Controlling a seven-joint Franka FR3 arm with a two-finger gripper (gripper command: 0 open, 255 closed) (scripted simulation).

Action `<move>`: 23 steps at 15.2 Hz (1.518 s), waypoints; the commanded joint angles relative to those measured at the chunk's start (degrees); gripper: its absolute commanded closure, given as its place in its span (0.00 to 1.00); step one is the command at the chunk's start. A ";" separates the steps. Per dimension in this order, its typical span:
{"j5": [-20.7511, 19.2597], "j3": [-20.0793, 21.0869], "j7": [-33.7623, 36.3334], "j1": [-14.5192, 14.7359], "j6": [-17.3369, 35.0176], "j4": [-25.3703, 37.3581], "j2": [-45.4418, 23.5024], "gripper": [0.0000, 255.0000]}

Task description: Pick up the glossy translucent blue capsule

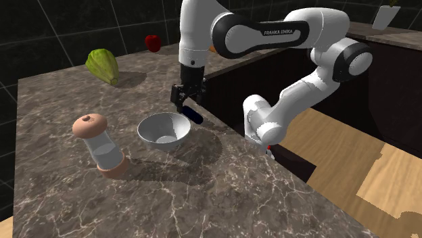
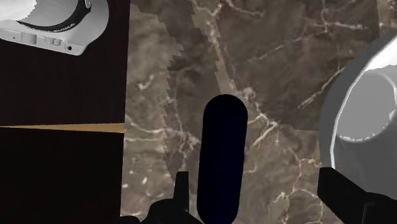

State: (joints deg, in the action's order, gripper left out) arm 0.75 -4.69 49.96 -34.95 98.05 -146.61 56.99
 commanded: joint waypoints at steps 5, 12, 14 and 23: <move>-0.51 -0.40 1.83 -2.01 3.16 -5.02 2.40 0.00; -0.62 -0.51 1.71 -2.11 4.81 -7.22 2.95 1.00; -0.63 -0.52 1.70 -2.12 4.82 -7.24 2.95 1.00; -0.46 -0.34 1.88 -1.96 2.22 -3.81 2.13 1.00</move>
State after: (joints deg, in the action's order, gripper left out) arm 0.24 -5.07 51.79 -36.97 100.67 -151.27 59.58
